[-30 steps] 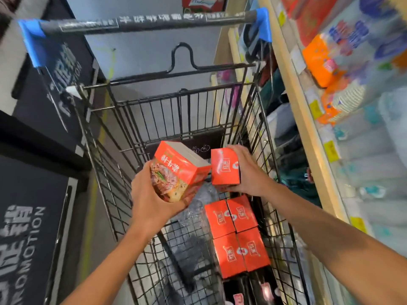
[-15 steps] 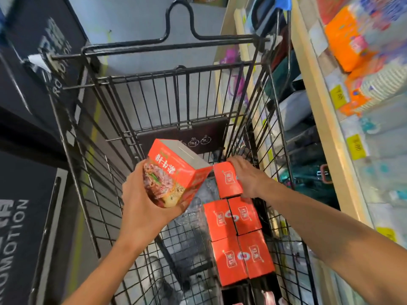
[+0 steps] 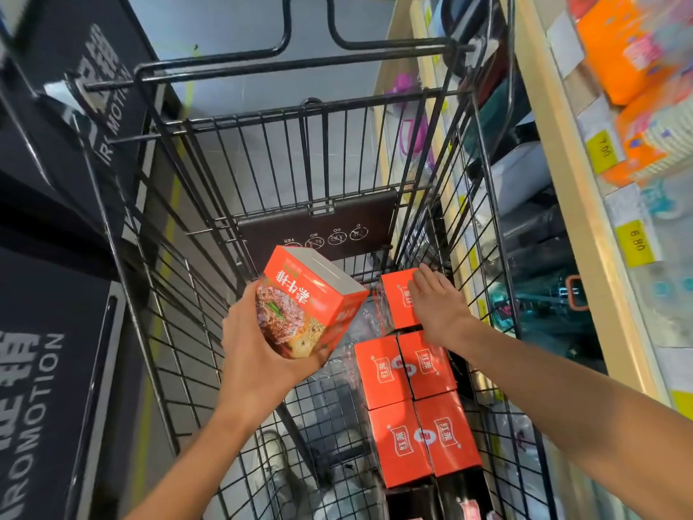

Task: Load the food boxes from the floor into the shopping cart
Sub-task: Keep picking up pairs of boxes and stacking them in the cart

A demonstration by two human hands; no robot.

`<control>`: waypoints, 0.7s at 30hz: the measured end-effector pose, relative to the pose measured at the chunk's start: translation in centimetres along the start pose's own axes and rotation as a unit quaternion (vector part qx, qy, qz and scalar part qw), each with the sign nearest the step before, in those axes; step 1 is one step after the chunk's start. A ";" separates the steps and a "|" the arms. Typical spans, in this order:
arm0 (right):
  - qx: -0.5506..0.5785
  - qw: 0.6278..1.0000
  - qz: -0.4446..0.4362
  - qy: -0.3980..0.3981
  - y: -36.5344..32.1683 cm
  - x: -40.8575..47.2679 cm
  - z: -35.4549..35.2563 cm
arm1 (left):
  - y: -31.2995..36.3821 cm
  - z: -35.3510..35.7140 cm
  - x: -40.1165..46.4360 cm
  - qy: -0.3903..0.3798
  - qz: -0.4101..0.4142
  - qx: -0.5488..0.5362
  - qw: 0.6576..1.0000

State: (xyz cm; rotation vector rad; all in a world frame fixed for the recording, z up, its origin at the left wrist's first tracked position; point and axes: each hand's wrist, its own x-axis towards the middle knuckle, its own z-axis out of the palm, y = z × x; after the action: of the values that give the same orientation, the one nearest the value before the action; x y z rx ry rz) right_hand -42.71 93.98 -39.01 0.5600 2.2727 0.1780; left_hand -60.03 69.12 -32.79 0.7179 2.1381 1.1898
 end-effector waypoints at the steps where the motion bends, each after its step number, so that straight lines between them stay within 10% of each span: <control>1: 0.107 0.993 -0.016 0.040 0.0 -0.3 -1.0 | -0.2 0.2 0.0 0.000 -0.003 0.004 1.000; 8: 0.753 0.653 -0.082 0.015 -2.4 -4.9 -9.8 | 0.7 2.0 -1.1 -0.004 -0.001 0.066 0.998; 13: 0.631 0.763 -0.130 0.054 -3.9 -4.8 -9.4 | 0.5 3.5 -1.0 -0.004 -0.001 0.077 0.997; 21: 0.571 0.787 -0.008 0.235 -5.2 -1.0 -6.3 | -0.9 3.6 0.4 -0.045 -0.044 0.093 0.994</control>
State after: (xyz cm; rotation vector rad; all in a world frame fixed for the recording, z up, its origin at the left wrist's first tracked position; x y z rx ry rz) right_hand -48.47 89.17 -35.52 1.1869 2.6749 -1.2999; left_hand -57.96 71.00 -35.24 0.7341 2.2006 0.9033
